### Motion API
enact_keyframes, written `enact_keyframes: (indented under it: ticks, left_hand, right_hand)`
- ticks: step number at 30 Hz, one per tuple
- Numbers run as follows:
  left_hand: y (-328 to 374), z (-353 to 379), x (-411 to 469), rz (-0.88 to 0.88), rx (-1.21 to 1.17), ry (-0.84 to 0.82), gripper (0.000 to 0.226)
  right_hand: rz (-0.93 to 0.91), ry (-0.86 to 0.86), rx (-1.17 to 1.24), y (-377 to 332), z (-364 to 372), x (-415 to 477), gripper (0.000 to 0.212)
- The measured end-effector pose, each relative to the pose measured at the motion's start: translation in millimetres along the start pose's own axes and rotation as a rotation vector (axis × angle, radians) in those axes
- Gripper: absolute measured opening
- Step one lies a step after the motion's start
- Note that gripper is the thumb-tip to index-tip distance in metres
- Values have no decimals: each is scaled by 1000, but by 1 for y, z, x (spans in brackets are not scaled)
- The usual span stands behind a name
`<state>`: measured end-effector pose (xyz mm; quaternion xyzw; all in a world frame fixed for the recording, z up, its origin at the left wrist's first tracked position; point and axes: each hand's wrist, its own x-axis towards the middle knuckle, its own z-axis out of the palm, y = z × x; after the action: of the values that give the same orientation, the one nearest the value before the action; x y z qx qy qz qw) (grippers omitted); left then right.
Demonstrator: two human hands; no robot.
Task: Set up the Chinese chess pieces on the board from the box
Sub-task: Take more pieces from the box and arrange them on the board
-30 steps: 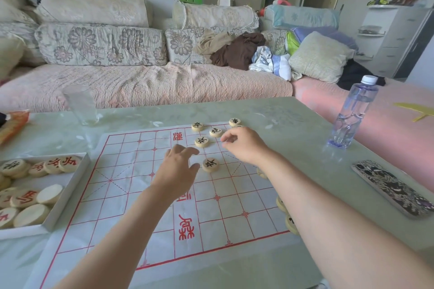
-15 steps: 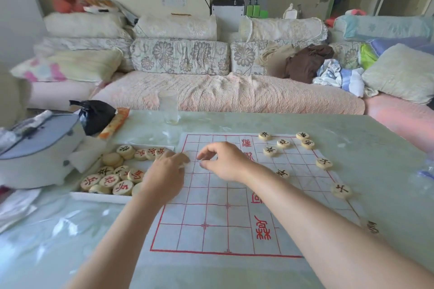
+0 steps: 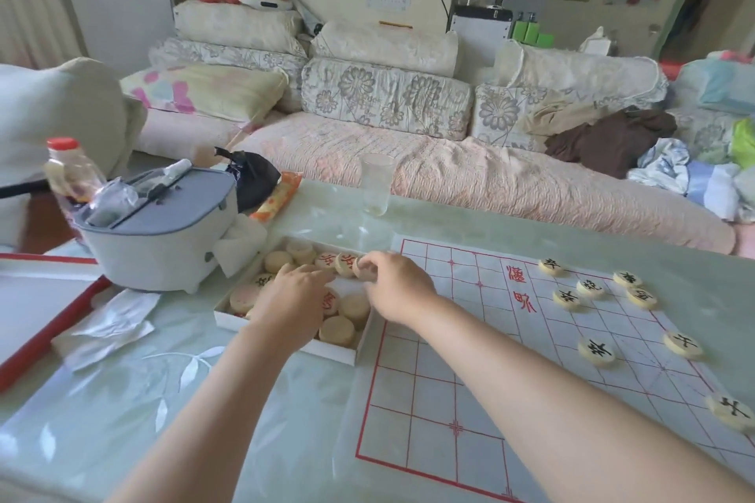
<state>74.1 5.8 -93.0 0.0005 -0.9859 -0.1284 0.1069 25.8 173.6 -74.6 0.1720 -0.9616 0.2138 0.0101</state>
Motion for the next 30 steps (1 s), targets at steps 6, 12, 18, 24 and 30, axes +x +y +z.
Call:
enact_keyframes:
  ticks: [6, 12, 18, 24, 30]
  left_hand:
    - [-4, 3, 13, 87, 58, -92, 50]
    - [-17, 4, 18, 95, -38, -93, 46]
    - [-27, 6, 17, 90, -175, -35, 39]
    - [-25, 10, 18, 45, -199, -34, 47]
    - [-25, 9, 20, 19, -238, -25, 50]
  right_hand:
    - [61, -29, -156, 2, 6, 45, 42]
    - [12, -105, -328, -4, 15, 62, 50]
    - [-44, -46, -445, -6, 19, 69, 51]
    - [-270, 12, -483, -13, 21, 77, 49]
    - [-297, -84, -498, -20, 23, 82, 36]
